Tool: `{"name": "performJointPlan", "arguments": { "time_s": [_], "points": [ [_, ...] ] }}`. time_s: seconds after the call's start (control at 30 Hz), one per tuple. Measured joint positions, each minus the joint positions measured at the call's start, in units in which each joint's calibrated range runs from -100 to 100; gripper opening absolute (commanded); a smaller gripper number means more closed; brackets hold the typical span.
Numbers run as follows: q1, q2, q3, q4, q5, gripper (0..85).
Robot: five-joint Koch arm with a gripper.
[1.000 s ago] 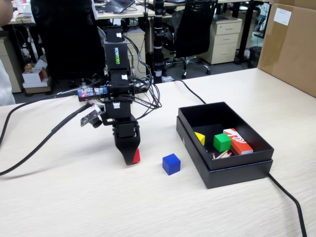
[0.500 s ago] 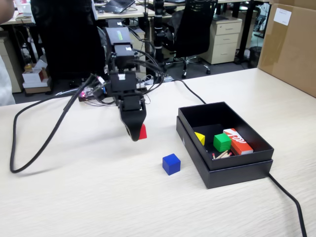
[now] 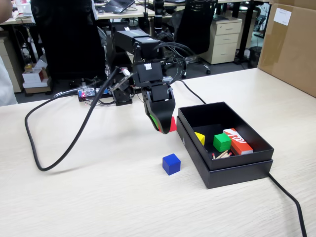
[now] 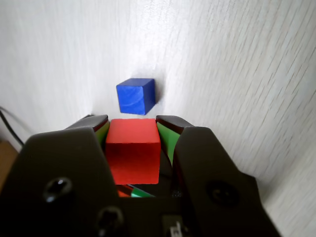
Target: Put the red cube on top of the blue cube
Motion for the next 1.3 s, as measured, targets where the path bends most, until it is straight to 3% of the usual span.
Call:
{"name": "performJointPlan", "arguments": {
  "time_s": [0.5,1.3],
  "points": [
    [-0.49,15.28,8.95,0.00,0.10,0.9],
    [-1.17,18.51,11.41,0.15,0.20,1.1]
  ]
}}
